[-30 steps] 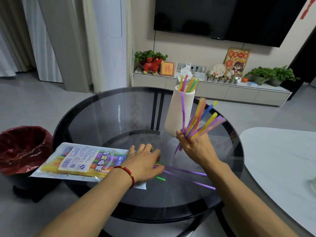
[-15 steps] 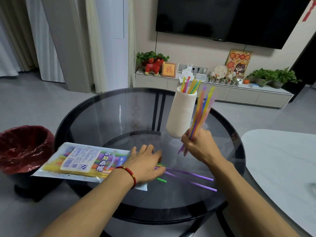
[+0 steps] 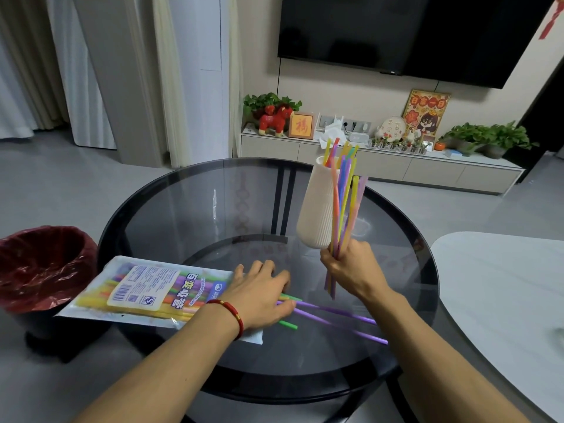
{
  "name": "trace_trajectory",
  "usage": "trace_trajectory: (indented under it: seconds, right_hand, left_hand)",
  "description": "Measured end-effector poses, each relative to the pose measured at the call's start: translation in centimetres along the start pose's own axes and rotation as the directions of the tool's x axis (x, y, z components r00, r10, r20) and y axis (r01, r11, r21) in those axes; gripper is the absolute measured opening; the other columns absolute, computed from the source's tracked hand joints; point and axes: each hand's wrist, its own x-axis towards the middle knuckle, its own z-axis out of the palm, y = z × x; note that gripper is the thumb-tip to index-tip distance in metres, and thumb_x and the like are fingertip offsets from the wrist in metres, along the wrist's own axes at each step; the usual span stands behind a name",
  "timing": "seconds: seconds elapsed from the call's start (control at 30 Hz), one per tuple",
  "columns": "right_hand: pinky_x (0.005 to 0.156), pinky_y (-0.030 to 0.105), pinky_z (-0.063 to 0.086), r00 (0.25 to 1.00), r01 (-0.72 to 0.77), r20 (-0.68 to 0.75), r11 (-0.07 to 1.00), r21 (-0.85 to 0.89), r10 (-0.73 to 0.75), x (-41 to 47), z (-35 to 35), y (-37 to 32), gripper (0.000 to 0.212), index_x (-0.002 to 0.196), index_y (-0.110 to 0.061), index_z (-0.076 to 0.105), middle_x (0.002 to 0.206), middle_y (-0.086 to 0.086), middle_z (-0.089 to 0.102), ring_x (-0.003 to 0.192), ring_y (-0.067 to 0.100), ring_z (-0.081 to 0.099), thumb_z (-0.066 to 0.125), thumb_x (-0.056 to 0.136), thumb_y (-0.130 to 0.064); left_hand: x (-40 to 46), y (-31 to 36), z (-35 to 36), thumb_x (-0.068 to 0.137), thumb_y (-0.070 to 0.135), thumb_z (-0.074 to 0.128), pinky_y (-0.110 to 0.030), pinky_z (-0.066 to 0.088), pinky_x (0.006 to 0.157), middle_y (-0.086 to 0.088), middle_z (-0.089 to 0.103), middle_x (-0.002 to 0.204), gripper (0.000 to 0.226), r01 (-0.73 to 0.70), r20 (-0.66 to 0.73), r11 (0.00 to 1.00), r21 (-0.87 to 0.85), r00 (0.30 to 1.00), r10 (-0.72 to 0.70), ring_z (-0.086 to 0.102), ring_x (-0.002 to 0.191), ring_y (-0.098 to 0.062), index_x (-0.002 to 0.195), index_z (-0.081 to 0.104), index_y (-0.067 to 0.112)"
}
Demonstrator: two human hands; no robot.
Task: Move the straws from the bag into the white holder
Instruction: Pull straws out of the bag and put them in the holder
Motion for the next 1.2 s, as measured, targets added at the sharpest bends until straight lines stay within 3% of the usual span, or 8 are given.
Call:
trace_trajectory:
  seconds: [0.17,0.27,0.43,0.6,0.93,1.03,1.1,1.2]
  right_hand:
    - [0.071,0.051,0.062,0.997,-0.041,-0.066,0.994,0.103,0.048,-0.5,0.9,0.0,0.028,0.086,-0.001,0.068,0.078,0.017,0.072,0.069,0.035,0.07,0.063,0.1,-0.024]
    - [0.058,0.045,0.063,0.97,-0.162,-0.125,0.94,0.302,0.207,-0.4,0.0,-0.6,0.031,0.082,-0.005,0.074,0.064,0.014,0.073,0.053,0.026,0.071,0.068,0.097,-0.031]
    - [0.038,0.027,0.047,0.912,-0.084,-0.219,0.68,0.729,0.347,1.7,-3.6,-2.2,0.032,0.07,-0.007,0.072,0.05,0.012,0.065,0.041,0.02,0.058,0.069,0.095,-0.026]
    - [0.037,0.022,0.041,0.818,0.004,-0.268,0.462,0.887,0.509,7.0,-7.5,-4.7,0.027,0.068,-0.007,0.07,0.048,0.007,0.064,0.037,0.018,0.055,0.072,0.091,-0.022]
    - [0.042,0.037,0.056,0.834,0.008,-0.441,0.792,0.61,0.332,13.0,-9.3,-6.8,0.021,0.068,-0.007,0.063,0.047,0.007,0.064,0.037,0.021,0.062,0.065,0.083,-0.022]
    - [0.062,0.051,0.064,0.819,-0.027,-0.503,0.894,0.447,0.276,14.1,-9.6,-7.4,0.031,0.065,-0.005,0.064,0.057,0.013,0.071,0.057,0.034,0.073,0.061,0.084,-0.029]
    - [0.068,0.046,0.063,0.834,-0.075,-0.49,0.932,0.353,0.253,14.4,-9.3,-7.6,0.034,0.073,0.0,0.066,0.066,0.016,0.073,0.067,0.036,0.073,0.061,0.086,-0.031]
    - [0.054,0.03,0.05,0.884,-0.137,-0.394,0.944,0.3,0.254,14.3,-8.5,-7.4,0.025,0.074,-0.003,0.066,0.065,0.007,0.065,0.066,0.029,0.062,0.064,0.085,-0.025]
  left_hand:
    - [0.0,0.2,-0.1,0.094,0.057,0.043,-0.057,0.026,0.113,-0.004,0.043,0.13,0.04,0.009,-0.006,1.0,-0.01,1.0,-0.009,0.039,0.125,-0.025,0.12,0.048,0.027]
    - [0.0,0.3,0.1,0.094,0.057,0.042,-0.057,0.027,0.111,-0.004,0.043,0.128,0.038,0.019,-0.02,1.0,0.0,1.0,-0.019,0.039,0.123,-0.025,0.117,0.047,0.027]
    - [0.5,0.6,0.4,0.093,0.057,0.043,-0.054,0.031,0.107,-0.005,0.042,0.122,0.035,0.038,-0.076,0.999,-0.037,0.996,-0.041,0.038,0.119,-0.027,0.11,0.046,0.026]
    - [1.0,0.8,0.9,0.094,0.059,0.039,-0.056,0.028,0.109,-0.006,0.041,0.128,0.04,0.049,-0.092,0.997,-0.062,0.994,-0.055,0.036,0.125,-0.028,0.116,0.047,0.026]
    - [1.2,0.6,1.6,0.094,0.058,0.038,-0.057,0.024,0.11,-0.007,0.04,0.13,0.041,0.036,-0.136,0.998,-0.05,0.99,-0.043,0.033,0.128,-0.029,0.117,0.047,0.025]
    - [1.3,0.5,1.6,0.095,0.058,0.038,-0.058,0.024,0.11,-0.008,0.04,0.131,0.043,0.036,-0.132,0.998,-0.052,0.99,-0.043,0.033,0.129,-0.03,0.12,0.048,0.024]
    - [1.4,0.5,1.6,0.095,0.058,0.038,-0.059,0.023,0.111,-0.009,0.04,0.132,0.045,0.035,-0.126,0.998,-0.051,0.991,-0.042,0.032,0.13,-0.03,0.122,0.048,0.023]
    - [1.3,0.4,1.5,0.095,0.058,0.038,-0.058,0.022,0.111,-0.009,0.04,0.132,0.045,0.034,-0.118,0.997,-0.066,0.992,-0.041,0.032,0.13,-0.031,0.122,0.048,0.023]
